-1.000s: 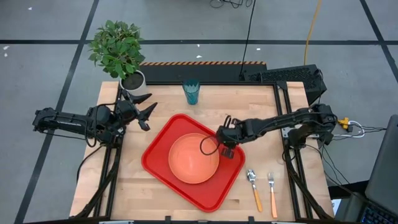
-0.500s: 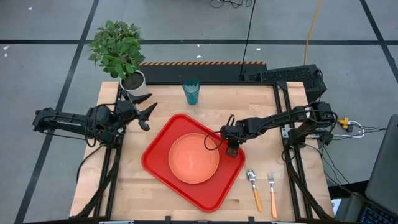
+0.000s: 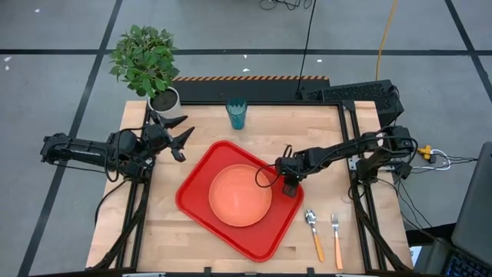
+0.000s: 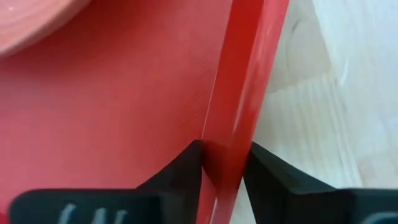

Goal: Pick and place plate/cup/fork/spoon on tray
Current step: Move the red tray to the center of the table

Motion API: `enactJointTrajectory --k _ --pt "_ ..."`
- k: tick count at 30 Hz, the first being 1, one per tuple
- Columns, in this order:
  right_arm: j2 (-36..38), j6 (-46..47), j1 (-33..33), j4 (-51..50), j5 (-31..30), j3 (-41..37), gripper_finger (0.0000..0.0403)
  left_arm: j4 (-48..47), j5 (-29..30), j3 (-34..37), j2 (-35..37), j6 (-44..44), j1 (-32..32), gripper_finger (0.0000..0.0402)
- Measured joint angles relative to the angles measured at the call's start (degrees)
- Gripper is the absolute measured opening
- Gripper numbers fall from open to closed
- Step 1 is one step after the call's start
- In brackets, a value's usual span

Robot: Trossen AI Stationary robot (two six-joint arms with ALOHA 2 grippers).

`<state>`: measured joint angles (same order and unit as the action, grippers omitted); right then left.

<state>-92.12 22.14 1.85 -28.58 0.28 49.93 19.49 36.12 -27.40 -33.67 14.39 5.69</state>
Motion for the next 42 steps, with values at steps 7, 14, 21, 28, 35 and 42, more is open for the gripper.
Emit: enactJointTrajectory --k 7,14,21,28,35,42 --pt "0.02 -2.85 0.0 1.72 1.35 0.04 0.0037 0.0 0.0 0.0 0.0 -0.02 0.0 0.0214" --pt "0.04 -4.02 -0.56 1.69 0.82 0.04 0.004 0.02 0.0 0.0 0.0 -0.04 0.0 0.0214" --pt "0.02 -7.11 -2.56 4.58 -0.02 0.0 0.0038 0.04 0.0 0.0 -0.02 -0.04 0.0 0.0214" --pt "0.0 -13.41 -5.62 6.25 -0.19 0.0 0.0038 0.02 0.0 0.0 -0.02 -0.04 0.0 0.0214" --pt "0.0 -24.43 -9.04 7.3 -0.18 0.0 0.0038 0.02 0.0 0.0 0.0 -0.04 0.0 0.0214" --pt "-0.02 -33.68 -13.44 7.41 0.02 0.0 0.004 0.04 0.0 0.0 -0.02 -0.04 0.0 0.0214"
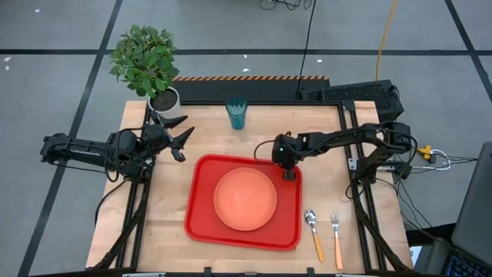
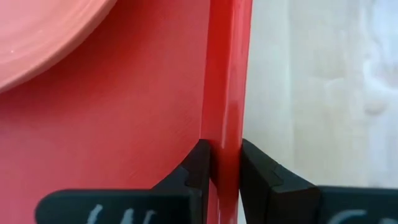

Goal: Pick and place plate/cup/fork/spoon on tray
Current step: Move the red tray to the center of the table

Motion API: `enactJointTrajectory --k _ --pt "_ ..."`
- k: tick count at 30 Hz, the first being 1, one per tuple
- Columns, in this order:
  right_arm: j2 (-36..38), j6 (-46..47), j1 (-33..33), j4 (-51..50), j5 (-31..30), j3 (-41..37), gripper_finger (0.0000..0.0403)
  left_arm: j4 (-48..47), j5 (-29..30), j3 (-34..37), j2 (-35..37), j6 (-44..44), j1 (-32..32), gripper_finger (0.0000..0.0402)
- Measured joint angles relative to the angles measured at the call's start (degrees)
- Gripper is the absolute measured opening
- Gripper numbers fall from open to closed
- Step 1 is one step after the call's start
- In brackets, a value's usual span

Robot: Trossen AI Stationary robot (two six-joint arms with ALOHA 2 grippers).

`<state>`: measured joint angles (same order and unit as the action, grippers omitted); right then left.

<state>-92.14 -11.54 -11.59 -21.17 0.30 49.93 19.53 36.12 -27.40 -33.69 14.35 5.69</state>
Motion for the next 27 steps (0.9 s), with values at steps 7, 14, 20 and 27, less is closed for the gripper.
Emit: enactJointTrajectory --k 7,14,20,27 --pt "-0.02 -3.8 -3.15 2.28 0.63 0.0 0.004 0.04 0.0 0.0 0.02 0.14 0.0 0.0214" --pt "-0.04 -6.43 -5.26 3.16 1.38 0.0 0.004 0.07 0.01 0.0 0.0 0.17 0.0 0.0214" --pt "-0.04 -7.92 -6.68 3.55 1.38 0.0 0.0042 0.08 0.0 0.0 0.01 0.35 0.0 0.0214" --pt "-0.04 -11.69 -6.89 6.29 1.13 0.0 0.0049 0.07 0.0 0.0 0.01 0.42 0.0 0.0214"
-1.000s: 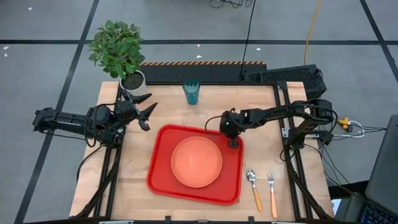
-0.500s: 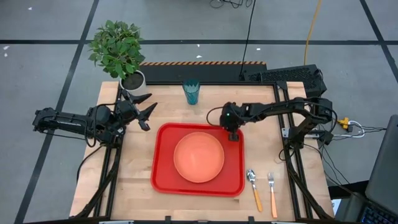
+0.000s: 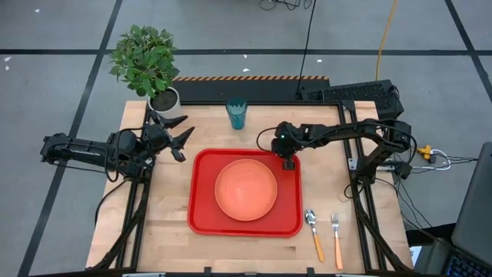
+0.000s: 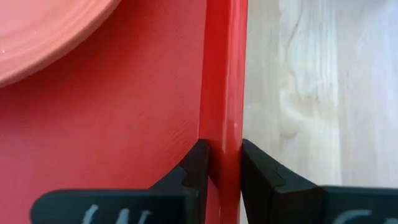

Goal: Pick and place plate/cup/fork/spoon on tray
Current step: Move the red tray to the center of the table

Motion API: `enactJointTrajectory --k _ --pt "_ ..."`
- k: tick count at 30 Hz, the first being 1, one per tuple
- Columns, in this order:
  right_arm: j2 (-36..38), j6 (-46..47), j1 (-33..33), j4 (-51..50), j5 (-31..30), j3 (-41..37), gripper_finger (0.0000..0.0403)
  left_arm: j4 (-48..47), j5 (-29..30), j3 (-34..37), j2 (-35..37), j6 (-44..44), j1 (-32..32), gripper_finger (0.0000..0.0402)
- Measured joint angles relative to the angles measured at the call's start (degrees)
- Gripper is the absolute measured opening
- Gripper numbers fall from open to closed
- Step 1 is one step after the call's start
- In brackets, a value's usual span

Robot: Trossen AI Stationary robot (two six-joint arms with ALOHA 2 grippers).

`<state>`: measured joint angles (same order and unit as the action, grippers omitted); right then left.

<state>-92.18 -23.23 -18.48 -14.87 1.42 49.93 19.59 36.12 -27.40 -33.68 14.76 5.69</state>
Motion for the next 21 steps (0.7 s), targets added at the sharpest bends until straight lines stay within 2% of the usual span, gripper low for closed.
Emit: enactJointTrajectory --k 21 --pt "0.0 -3.2 -3.63 1.28 0.29 0.0 0.0051 0.0 0.02 0.0 0.01 0.14 0.0 0.0214"
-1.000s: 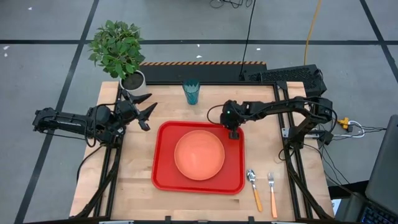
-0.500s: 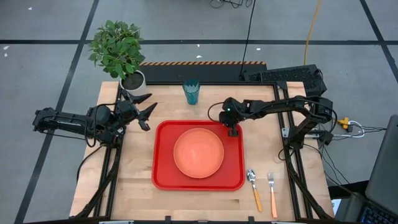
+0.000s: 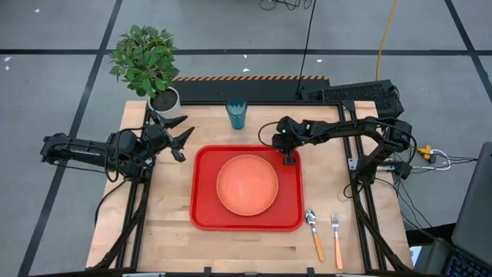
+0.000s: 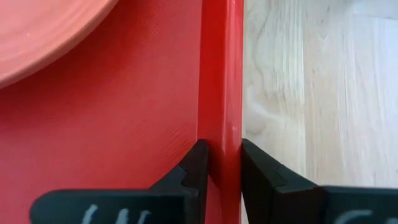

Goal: Pick and place plate/cup/fork/spoon on tray
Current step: Move the red tray to the center of the table, then put the blue cup on the red tray to the top right of the orange plate

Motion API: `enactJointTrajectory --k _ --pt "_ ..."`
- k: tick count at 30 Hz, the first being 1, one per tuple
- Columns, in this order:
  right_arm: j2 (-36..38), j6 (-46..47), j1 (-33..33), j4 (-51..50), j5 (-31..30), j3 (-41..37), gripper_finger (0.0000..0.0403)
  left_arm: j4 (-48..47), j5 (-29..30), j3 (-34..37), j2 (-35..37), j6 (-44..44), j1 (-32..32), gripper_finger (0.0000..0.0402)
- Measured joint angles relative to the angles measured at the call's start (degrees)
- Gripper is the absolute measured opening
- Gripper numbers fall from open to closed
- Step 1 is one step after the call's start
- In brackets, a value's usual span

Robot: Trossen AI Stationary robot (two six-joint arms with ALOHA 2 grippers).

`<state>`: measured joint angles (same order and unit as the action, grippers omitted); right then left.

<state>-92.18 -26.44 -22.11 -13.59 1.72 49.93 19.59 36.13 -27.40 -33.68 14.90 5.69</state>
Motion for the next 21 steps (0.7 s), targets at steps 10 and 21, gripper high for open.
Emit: enactJointTrajectory --k 10,21 --pt "-0.02 -0.42 -0.02 2.24 -1.4 -0.02 0.0112 -0.02 -0.02 0.0 -0.02 0.43 0.0 0.0214" --pt "0.0 4.2 0.02 2.34 -0.52 0.0 0.0166 -0.06 -0.01 0.0 -0.01 0.43 -0.01 0.0214"
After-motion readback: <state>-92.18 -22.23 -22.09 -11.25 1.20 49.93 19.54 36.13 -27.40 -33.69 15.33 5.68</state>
